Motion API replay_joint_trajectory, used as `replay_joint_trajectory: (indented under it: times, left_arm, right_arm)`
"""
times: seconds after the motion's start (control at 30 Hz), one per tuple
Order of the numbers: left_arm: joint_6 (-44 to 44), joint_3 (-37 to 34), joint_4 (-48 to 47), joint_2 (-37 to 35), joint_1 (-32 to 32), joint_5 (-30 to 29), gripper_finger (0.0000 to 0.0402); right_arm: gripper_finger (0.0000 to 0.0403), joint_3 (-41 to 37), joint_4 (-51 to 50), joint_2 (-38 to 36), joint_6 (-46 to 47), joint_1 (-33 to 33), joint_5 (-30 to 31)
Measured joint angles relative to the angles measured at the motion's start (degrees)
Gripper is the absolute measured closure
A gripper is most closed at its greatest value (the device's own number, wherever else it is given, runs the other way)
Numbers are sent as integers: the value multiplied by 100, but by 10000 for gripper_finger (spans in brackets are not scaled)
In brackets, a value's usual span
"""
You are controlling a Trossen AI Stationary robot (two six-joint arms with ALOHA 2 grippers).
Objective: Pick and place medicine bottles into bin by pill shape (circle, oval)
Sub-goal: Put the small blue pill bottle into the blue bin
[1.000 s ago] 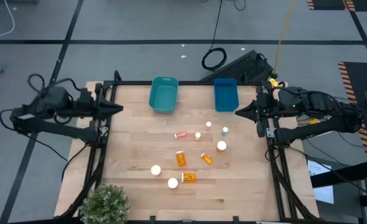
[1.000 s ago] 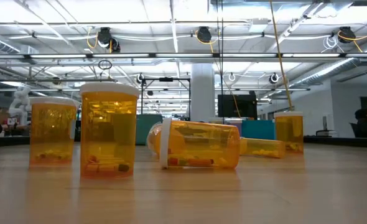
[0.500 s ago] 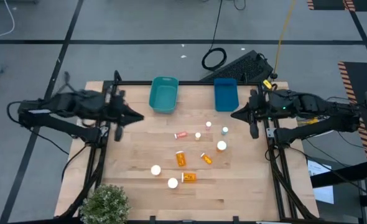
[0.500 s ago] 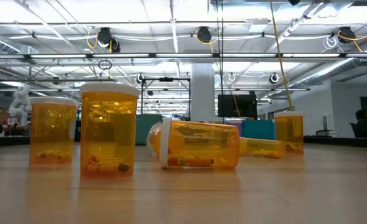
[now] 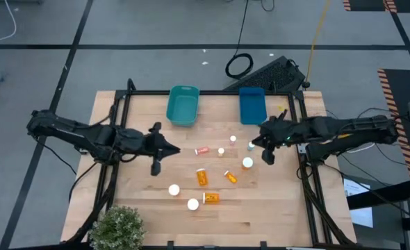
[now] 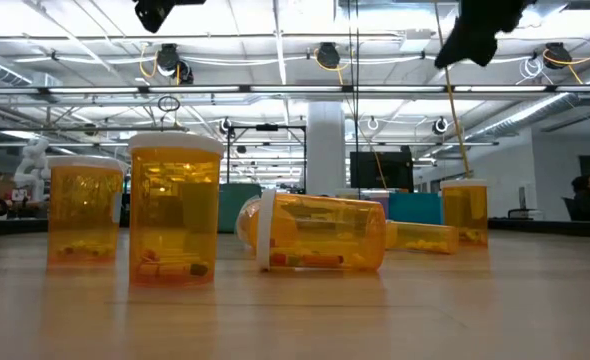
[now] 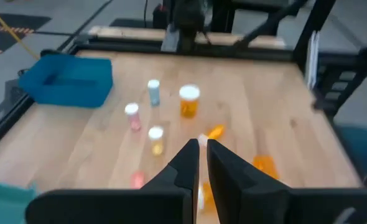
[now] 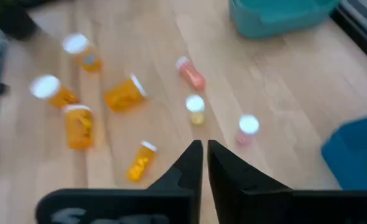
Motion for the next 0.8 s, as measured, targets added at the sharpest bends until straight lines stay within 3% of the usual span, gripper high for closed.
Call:
replay_joint_trajectory:
  times: [0.23, 0.47, 0.8]
  left_arm:
    - [-138, -21, -17, 73, -183, -22, 366]
    - [-56, -21, 9, 67, -192, -224, 366]
    - [521, -21, 341, 69, -192, -298, 366]
  right_arm:
    - [293, 84, -10, 648, 53, 203, 367]
    - [212, 457, -955, 1357, 71, 66, 478]
    - [197, 491, -1026, 1902, -937, -273, 464]
